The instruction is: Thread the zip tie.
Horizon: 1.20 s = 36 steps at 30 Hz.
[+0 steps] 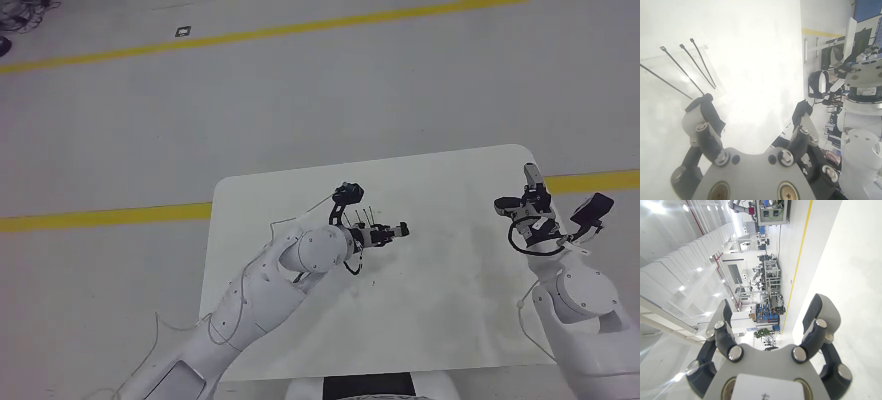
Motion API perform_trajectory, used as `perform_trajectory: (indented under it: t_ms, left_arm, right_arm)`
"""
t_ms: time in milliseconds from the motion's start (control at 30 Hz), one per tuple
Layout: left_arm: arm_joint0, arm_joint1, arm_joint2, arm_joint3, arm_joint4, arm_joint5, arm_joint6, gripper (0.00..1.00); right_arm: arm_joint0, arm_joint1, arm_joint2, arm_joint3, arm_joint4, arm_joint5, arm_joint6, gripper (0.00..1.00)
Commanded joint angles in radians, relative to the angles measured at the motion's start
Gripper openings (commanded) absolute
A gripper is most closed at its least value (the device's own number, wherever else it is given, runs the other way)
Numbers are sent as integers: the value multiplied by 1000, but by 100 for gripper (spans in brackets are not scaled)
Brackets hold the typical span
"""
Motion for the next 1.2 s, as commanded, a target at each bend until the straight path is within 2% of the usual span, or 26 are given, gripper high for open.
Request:
perform_trajectory:
  t_ms: [0, 100, 233, 333, 433, 500, 533, 900, 933, 1033, 1167]
  left_arm:
    - [0, 0, 0, 0, 0, 0, 0, 100]
    - [10, 0, -18, 38, -1, 0, 27, 100]
    - [2, -9, -27, 59, 39, 0, 20, 100]
    - [-13, -25, -29, 81, 91, 0, 0, 100]
    - [-23, -49, -36, 105, 118, 0, -34, 100]
    - [-29, -69, -49, 139, 124, 0, -65, 100]
    - [-31, -79, -56, 138, 109, 0, -76, 100]
    - [-25, -80, -55, 139, 102, 0, -61, 100]
    - [-27, -81, -53, 150, 114, 0, -58, 100]
    - [-36, -91, -60, 186, 128, 0, -61, 100]
    - [-46, -116, -78, 218, 147, 0, -80, 100]
  right_arm:
    - [0, 0, 0, 0, 0, 0, 0, 100]
    - [0, 0, 0, 0, 0, 0, 0, 100]
    - [0, 0, 0, 0, 0, 0, 0, 100]
    - [0, 0, 0, 0, 0, 0, 0, 100]
    - [0, 0, 0, 0, 0, 0, 0, 100]
    - [0, 0, 0, 0, 0, 0, 0, 100]
    - [0, 0, 0, 0, 0, 0, 0, 100]
    - [0, 0, 0, 0, 0, 0, 0, 100]
    - [0, 0, 0, 0, 0, 0, 0, 100]
    - [0, 0, 0, 0, 0, 0, 0, 100]
    - [0, 0, 0, 0, 0, 0, 0, 100]
